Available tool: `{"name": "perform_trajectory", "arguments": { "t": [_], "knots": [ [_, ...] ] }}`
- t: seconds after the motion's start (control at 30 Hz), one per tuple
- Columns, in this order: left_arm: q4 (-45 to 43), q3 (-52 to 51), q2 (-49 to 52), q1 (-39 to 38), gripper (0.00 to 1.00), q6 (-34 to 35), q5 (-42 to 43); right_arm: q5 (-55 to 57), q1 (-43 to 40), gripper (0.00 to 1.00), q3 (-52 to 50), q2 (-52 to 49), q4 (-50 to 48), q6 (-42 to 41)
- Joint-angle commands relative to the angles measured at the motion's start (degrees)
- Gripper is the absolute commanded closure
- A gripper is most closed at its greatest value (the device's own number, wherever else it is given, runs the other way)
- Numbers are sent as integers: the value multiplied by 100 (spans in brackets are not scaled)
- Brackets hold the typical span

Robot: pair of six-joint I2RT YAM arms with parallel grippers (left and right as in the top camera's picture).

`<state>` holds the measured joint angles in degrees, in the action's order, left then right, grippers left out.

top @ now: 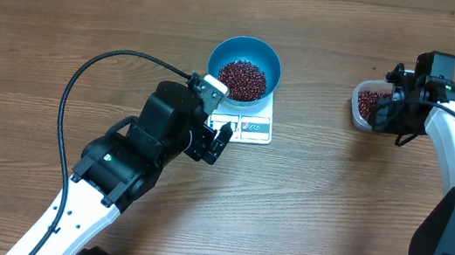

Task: Scoop item into bowl and weigh 150g on scale
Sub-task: 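Dig the red scoop into the beans with the right gripper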

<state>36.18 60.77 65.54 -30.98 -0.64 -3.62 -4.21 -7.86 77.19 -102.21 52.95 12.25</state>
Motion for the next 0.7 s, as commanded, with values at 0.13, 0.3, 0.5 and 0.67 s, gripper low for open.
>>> {"name": "perform_trajectory", "arguments": {
  "t": [0.13, 0.3, 0.5, 0.67],
  "knots": [
    [-2, -20, 9, 22, 0, -109, 9, -918, -28, 96, -37, -68, -17, 17],
    [-4, -20, 9, 22, 1, -109, 9, -1193, -127, 96, -37, -68, -15, 17],
    [-4, -20, 9, 22, 0, -109, 9, -1725, -352, 97, -37, -68, 24, 17],
    [-4, -20, 9, 22, 1, -109, 9, -2166, -518, 96, -37, -68, 157, 15]
  ]
}}
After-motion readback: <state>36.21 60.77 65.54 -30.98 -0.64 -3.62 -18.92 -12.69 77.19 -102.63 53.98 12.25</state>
